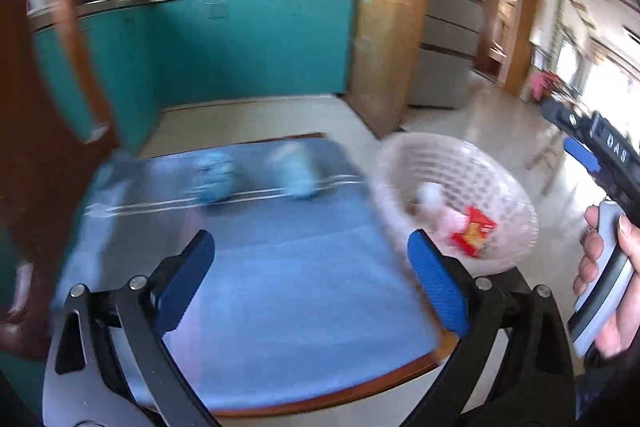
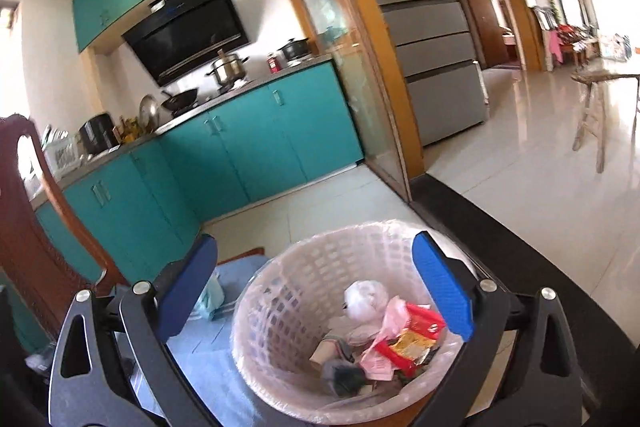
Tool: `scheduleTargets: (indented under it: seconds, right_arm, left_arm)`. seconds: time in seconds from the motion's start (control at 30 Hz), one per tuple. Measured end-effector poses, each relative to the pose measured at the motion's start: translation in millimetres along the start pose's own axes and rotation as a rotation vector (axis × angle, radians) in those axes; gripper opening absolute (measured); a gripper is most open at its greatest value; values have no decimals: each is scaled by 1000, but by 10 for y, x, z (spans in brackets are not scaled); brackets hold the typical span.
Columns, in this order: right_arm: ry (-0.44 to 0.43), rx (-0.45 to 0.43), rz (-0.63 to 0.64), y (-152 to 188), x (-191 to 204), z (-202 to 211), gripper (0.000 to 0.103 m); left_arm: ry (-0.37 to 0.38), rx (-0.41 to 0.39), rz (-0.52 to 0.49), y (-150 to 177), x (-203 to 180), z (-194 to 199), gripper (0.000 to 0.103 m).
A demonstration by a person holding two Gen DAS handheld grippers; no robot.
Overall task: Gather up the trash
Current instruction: 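Open both tools over the basket to drop the green and white bags, then grasp the blue cloth with the left tool while the right tool grasps the blue mask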
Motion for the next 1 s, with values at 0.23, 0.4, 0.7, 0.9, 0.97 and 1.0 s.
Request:
scheduleTargets:
  seconds: [0.23, 0.4, 0.7, 0.9, 0.97, 1.0]
  right_arm:
    - [-91, 72, 156, 320, 766, -46, 96]
    - [-127, 127, 296, 648, 1309, -53, 96]
    - [-148, 171, 351, 883, 1593, -95, 96]
    - [-144, 180, 356, 914, 1608, -97, 96]
    - [-143, 180, 358, 919, 1608, -98, 96]
    - [-143, 180, 359, 921, 1607, -100, 96]
  left_arm:
    - [-90, -71, 155, 179, 827, 310, 99]
    - [-103, -40, 115, 266, 877, 191, 99]
    - [-76, -53, 144, 250, 904, 264, 99]
    - [-78, -49, 152, 254, 920, 265, 99]
    - [-74, -50, 153, 248, 917, 261, 99]
    - [-73, -49, 153, 245, 910, 260, 99]
Point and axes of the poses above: each gripper's, at about its wrist camera, not at the fingertips, and z roughly against the way its jaws point, x to its left, y to its underside, the point moved 9 cm from there along -z, roughly the way its jaws point, and after that the axes turned 5 degrees about z, right-handed, at the moved point
